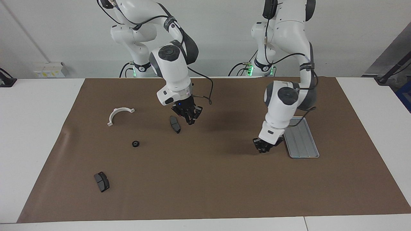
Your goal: Pick bearing gear from pile to tray
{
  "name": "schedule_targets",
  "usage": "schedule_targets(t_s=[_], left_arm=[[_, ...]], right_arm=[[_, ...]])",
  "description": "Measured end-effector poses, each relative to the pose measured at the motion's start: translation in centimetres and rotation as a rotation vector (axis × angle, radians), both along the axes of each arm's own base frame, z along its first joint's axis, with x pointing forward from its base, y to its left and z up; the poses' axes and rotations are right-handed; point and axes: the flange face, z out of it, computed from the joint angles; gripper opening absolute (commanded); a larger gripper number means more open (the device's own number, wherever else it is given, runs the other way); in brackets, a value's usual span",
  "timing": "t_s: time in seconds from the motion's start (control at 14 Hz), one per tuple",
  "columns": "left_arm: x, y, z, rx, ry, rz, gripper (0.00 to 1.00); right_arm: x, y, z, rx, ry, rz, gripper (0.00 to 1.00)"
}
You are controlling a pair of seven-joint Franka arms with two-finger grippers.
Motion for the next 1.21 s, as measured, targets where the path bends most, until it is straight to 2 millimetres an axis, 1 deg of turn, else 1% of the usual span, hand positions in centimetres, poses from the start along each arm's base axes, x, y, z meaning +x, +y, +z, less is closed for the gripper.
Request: schedule_targets(t_s=[0.14, 0.21, 0.29, 0.36, 0.43, 0.5, 0.57, 0.64, 0.71, 0.78, 0.86, 1.0, 1.07, 1.14, 1.21], left_arm=[[0.7, 5.8, -0.2, 0.016, 0.033, -0.069, 0.10], [0.7, 8.1, -0.4, 0.021, 0.048, -0.098, 0.10], [0.6, 10.0, -0.7, 0.024, 0.060, -0.124, 0.10], [0.3, 11.4, -1.3, 0.026, 0.073, -0.142, 0.13], [-0.2, 12.0, -1.8, 0.025, 0.087, -0.152, 0.16], [-0.7, 12.5, -2.4, 0.025, 0.097, -0.158, 0.25], [-1.3, 12.7, -3.0, 0.025, 0.099, -0.161, 0.37], [-1.8, 12.8, -3.6, 0.025, 0.093, -0.163, 0.52], [-2.2, 12.7, -4.0, 0.024, 0.085, -0.165, 0.66], [-2.3, 12.6, -3.9, 0.024, 0.076, -0.167, 0.77], [-2.3, 12.5, -3.6, 0.024, 0.068, -0.170, 0.79], [-2.0, 11.8, -2.7, 0.021, 0.049, -0.179, 0.79], [-1.6, 11.3, -1.9, 0.011, 0.037, -0.175, 0.79], [-1.0, 10.5, -0.9, -0.010, 0.027, -0.155, 0.79], [-0.5, 9.1, 0.5, -0.034, 0.019, -0.123, 0.79]], right_arm=[[-0.1, 1.9, -1.8, 0.015, -0.018, 0.002, 0.00], [-0.3, 2.9, -2.7, 0.021, -0.026, 0.008, 0.00], [-0.6, 3.9, -3.7, 0.021, -0.035, 0.010, 0.00], [-0.9, 5.0, -4.7, 0.011, -0.052, 0.013, 0.00], [-1.1, 6.0, -5.9, -0.005, -0.077, 0.018, 0.00], [-1.5, 7.1, -7.3, -0.028, -0.108, 0.026, 0.00], [-2.1, 8.3, -9.0, -0.053, -0.135, 0.035, 0.00], [-2.6, 9.3, -10.9, -0.078, -0.158, 0.043, 0.00], [-3.0, 10.0, -12.6, -0.094, -0.169, 0.048, 0.11], [-3.0, 10.3, -13.2, -0.098, -0.178, 0.052, 0.40], [-2.9, 10.3, -13.0, -0.096, -0.184, 0.052, 0.99], [-2.8, 10.4, -12.8, -0.094, -0.187, 0.051, 1.00], [-2.8, 10.6, -12.7, -0.093, -0.187, 0.053, 1.00], [-2.8, 10.7, -12.6, -0.094, -0.188, 0.053, 1.00], [-2.7, 10.6, -12.2, -0.102, -0.189, 0.050, 1.00]])
